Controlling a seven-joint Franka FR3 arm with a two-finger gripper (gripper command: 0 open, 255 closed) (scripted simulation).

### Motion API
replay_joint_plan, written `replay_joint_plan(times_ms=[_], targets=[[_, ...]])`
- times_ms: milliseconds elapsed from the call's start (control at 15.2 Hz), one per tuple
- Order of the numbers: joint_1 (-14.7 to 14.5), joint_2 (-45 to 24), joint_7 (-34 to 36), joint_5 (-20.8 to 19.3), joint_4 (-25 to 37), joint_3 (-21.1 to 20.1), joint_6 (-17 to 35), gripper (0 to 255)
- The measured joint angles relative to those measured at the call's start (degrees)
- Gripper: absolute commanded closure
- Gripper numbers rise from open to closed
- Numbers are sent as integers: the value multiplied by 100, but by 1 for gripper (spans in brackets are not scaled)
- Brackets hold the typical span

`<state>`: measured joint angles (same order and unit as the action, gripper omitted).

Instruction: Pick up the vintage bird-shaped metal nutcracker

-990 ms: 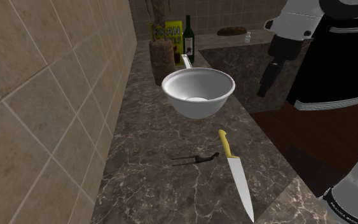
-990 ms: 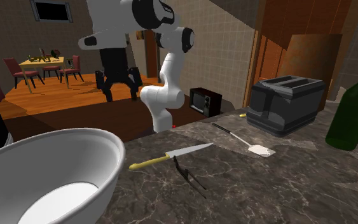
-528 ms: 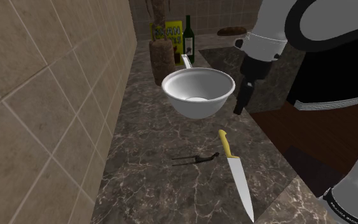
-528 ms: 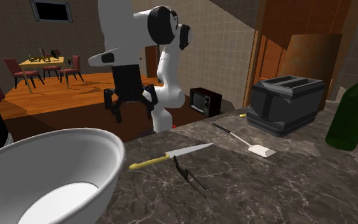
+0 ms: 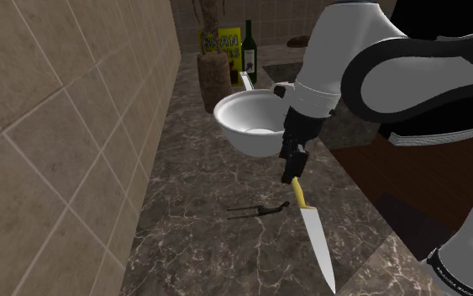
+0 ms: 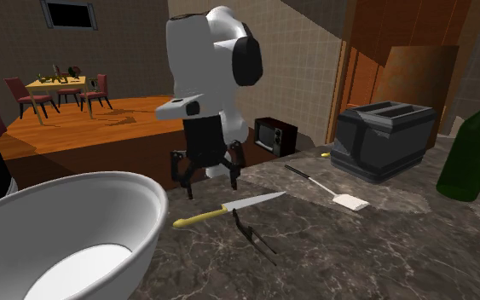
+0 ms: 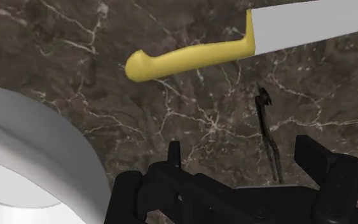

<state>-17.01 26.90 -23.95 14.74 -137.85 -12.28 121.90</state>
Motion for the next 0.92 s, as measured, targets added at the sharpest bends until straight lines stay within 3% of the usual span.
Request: replay_joint_plan(times_ms=[462, 924], targets=[[-486, -755, -613, 55, 106, -438, 898, 0], [-560, -1068, -718, 98, -189, -552, 1530, 0]])
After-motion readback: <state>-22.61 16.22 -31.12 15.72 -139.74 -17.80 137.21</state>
